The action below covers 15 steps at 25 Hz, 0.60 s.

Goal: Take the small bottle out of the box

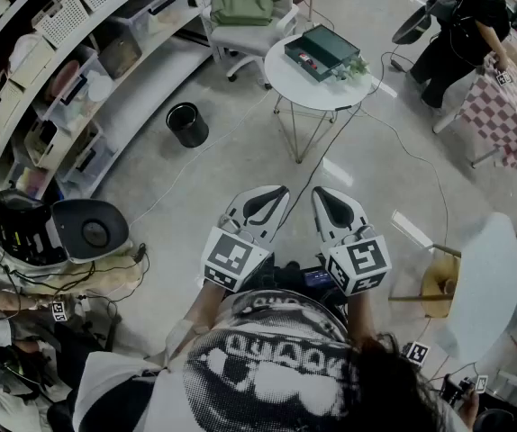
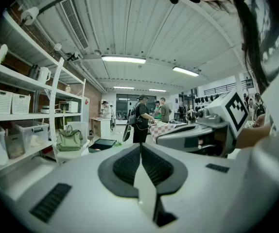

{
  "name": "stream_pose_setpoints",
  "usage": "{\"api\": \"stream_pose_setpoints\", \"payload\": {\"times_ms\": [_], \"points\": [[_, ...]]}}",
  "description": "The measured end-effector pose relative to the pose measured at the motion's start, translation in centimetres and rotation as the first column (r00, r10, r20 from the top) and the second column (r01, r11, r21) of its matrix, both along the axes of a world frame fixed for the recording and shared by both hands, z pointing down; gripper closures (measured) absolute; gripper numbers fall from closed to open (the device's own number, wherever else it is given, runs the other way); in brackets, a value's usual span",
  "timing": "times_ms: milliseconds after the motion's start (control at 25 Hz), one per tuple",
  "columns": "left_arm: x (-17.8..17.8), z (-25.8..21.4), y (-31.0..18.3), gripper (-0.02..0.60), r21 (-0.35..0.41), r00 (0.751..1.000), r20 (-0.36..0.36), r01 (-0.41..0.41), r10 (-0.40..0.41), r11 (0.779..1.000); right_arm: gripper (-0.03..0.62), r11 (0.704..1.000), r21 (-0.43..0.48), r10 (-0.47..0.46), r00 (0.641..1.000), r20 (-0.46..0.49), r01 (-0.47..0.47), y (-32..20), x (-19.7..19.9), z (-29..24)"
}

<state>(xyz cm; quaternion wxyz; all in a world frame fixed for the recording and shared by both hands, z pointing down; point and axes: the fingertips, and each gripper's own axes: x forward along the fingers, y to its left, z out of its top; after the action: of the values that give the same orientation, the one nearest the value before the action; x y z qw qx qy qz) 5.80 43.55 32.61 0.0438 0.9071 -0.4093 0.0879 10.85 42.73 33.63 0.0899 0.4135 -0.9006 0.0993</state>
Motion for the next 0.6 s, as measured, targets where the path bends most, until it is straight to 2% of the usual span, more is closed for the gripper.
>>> {"api": "stream_pose_setpoints", "payload": {"times_ms": [400,600], "points": [[1.8,0.2,-0.6,0.565,0.003,1.000,0.010,0.017,-0.017,1.000,0.595,0.999,0.022,0.040,0.998,0.040,-0.041,-0.7,3.4,0.0],[2.5,0.9,-0.4,0.565,-0.013,0.999,0.027,0.041,-0.041,0.999,0.595,0.999,-0.009,0.033,0.996,0.078,-0.033,-0.8,4.6,1.0]]}}
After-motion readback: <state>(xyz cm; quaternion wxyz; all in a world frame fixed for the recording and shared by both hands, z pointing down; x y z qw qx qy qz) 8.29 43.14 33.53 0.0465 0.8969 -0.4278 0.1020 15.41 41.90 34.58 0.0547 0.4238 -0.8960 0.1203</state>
